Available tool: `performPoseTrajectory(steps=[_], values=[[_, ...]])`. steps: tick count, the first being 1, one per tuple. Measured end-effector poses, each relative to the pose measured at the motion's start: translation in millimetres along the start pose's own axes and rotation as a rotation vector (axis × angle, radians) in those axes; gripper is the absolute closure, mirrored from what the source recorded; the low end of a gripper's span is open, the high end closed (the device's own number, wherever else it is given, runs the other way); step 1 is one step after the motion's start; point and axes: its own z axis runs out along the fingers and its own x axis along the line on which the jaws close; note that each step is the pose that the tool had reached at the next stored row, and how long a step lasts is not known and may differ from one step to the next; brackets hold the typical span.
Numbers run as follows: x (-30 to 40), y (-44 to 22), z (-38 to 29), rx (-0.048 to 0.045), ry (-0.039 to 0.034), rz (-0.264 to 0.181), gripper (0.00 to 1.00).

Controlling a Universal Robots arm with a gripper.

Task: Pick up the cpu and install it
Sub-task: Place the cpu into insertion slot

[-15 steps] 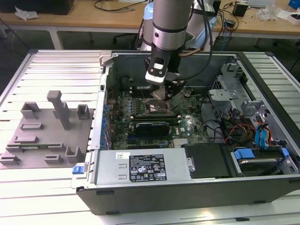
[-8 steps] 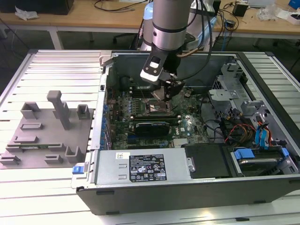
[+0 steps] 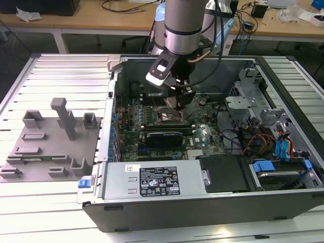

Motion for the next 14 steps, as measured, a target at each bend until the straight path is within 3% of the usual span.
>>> performPoseTrajectory(steps=[5,10,12,14], values=[[0.0,0.0,0.4,-0.0016,-0.0042,0.086,0.45],[0.0,-0.1,2.1,-0.0043,-0.0121,0.244,0.45],[0.0,-0.1,2.6,-0.0048,-0.0145,0.277,0.45],[0.0,-0.2,3.4,-0.0041,-0.0219,0.292,0.45]])
